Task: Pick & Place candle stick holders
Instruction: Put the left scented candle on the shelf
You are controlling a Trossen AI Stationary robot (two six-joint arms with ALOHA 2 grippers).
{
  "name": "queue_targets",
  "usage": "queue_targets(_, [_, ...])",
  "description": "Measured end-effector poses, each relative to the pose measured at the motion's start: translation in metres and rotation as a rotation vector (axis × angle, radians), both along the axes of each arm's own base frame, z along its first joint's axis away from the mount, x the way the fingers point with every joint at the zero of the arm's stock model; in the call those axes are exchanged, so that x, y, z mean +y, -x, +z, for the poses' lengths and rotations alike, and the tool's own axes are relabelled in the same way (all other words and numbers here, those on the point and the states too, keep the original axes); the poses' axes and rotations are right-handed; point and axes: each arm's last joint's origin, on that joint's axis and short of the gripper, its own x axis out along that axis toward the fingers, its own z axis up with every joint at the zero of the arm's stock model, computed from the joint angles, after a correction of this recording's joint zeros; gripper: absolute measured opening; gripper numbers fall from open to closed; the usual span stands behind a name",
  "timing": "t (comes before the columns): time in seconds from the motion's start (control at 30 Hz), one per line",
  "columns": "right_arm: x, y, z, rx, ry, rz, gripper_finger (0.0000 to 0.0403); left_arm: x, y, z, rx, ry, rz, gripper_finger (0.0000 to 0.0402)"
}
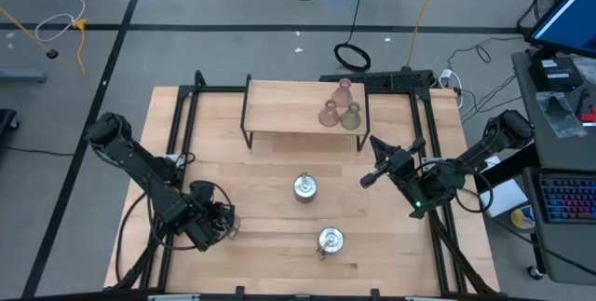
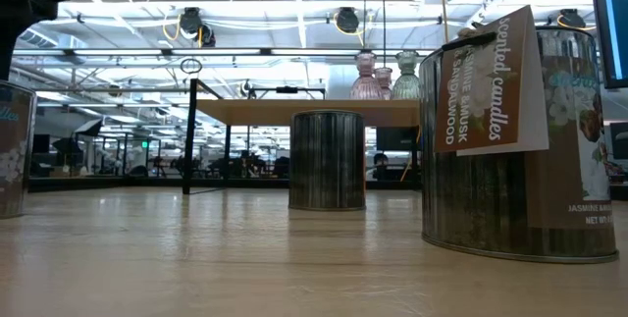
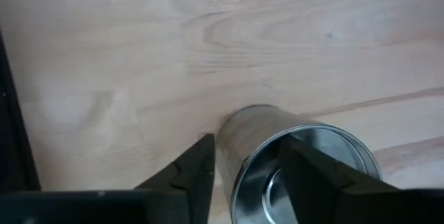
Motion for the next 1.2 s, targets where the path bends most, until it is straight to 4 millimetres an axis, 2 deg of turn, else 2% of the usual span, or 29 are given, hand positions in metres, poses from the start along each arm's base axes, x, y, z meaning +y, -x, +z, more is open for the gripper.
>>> queue_targets(0.37, [0.000,0.000,0.000,0.000,0.000,0.000,0.0000,0.000,-0.002,-0.013,-0.077,0.023,-0.037,0.0080])
queue_targets(0.6, [-0.002,0.003,0.004,-0.002,-0.002,0.000,0.0000,-0.002,-0.004,-0.013,-0.091,0.025,-0.100,0.0011])
queue_targets(0.9, [-0.007,0.009,0.010,-0.021,-0.015,0.000,0.0000,-0.001,-0.004,-0.013,-0.089,0.025,-0.106,0.0004])
queue_targets(1.2, [-0.007,0.009,0.010,-0.006,-0.004,0.000,0.0000,0.004,0.000,-0.003,-0.110,0.038,-0.101,0.0001])
